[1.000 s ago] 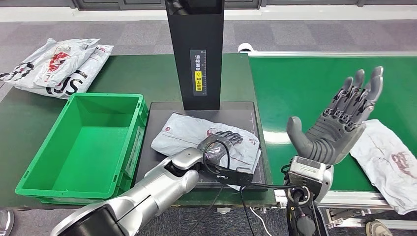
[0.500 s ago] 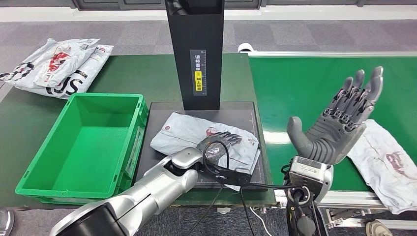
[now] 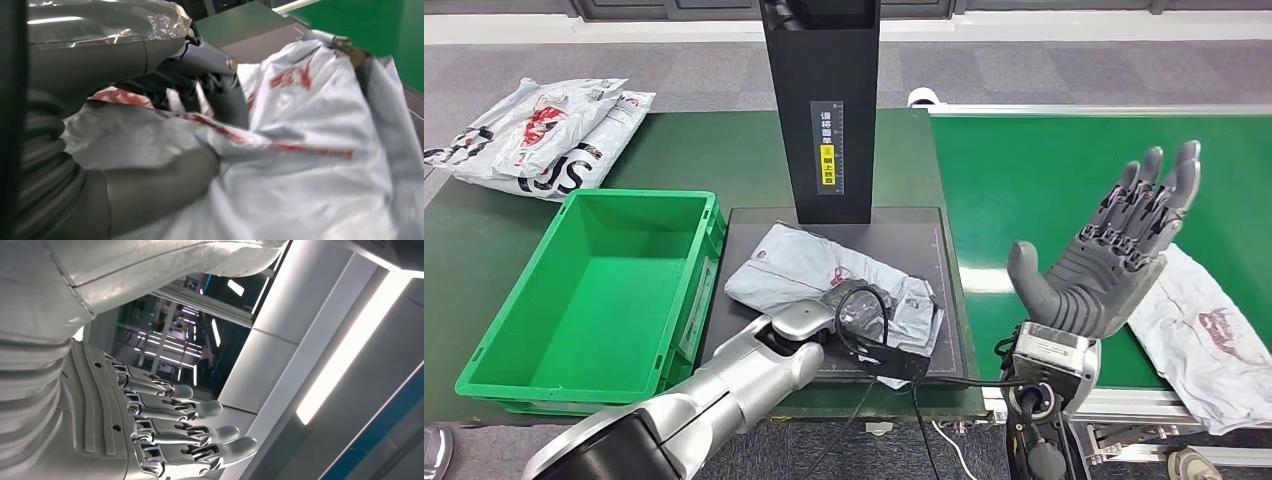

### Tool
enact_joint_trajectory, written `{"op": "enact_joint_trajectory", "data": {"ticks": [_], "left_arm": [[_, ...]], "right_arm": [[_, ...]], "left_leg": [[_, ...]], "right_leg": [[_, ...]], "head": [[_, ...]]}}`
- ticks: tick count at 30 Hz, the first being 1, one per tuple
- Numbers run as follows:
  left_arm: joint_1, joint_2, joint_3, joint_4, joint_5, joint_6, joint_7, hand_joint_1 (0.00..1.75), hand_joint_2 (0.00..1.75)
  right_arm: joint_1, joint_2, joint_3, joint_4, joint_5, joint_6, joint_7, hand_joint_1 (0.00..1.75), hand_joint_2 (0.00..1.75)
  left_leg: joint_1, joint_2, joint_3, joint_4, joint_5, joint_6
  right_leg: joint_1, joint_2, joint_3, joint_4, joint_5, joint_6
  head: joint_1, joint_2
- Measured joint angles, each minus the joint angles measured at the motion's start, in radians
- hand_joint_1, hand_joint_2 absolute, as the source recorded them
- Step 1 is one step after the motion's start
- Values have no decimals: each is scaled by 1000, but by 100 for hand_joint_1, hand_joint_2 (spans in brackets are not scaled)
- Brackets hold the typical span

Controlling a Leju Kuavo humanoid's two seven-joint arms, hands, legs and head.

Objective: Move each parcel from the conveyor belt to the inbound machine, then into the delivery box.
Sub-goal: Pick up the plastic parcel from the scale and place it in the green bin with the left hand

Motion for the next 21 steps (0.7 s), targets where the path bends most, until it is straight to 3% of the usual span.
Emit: {"op": "enact_joint_trajectory", "data": {"ticks": [11,21], "left_arm": [[-5,41,2,15,16,-3,9,175,175],[-52,108,65,-78,40,300,-7,175,175]], "right_arm": [[4,0,0,0,-22,0,-8,0,175],[39,0,-3,-29,-8,0,-23,0,175]], "left_leg": [[0,0,0,0,0,0],[0,0,0,0,1,0]], "right_leg": [[0,0,0,0,0,0],[0,0,0,0,0,0]], "head": [[0,0],[0,0]]}}
